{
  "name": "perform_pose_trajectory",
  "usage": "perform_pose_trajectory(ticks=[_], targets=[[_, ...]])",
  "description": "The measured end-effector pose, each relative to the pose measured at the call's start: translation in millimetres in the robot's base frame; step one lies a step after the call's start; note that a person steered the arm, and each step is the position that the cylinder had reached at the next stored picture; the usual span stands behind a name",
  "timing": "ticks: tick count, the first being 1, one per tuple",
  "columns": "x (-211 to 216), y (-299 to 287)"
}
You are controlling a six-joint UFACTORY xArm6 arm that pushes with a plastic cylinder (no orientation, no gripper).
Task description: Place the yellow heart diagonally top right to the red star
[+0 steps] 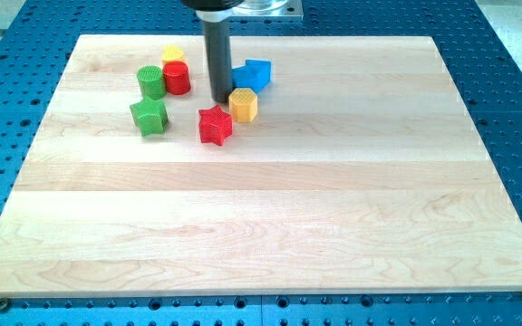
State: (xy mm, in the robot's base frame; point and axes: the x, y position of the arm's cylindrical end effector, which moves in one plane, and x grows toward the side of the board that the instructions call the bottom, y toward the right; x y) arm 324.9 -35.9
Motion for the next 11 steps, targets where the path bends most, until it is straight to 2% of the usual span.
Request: perform_pose_trajectory(ticks=[1,2,4,5,6,7,8,9,10,11], targets=[[-50.0,31.3],[-30.1,3.7],[-60.6,-50.1],[-92.4,-80.4],[-53.6,-120.8],[-45.4,-137.6],[-5.3,-121.7],[-4.3,-126.2],[6.4,-193.9],[13.4,-172.5]])
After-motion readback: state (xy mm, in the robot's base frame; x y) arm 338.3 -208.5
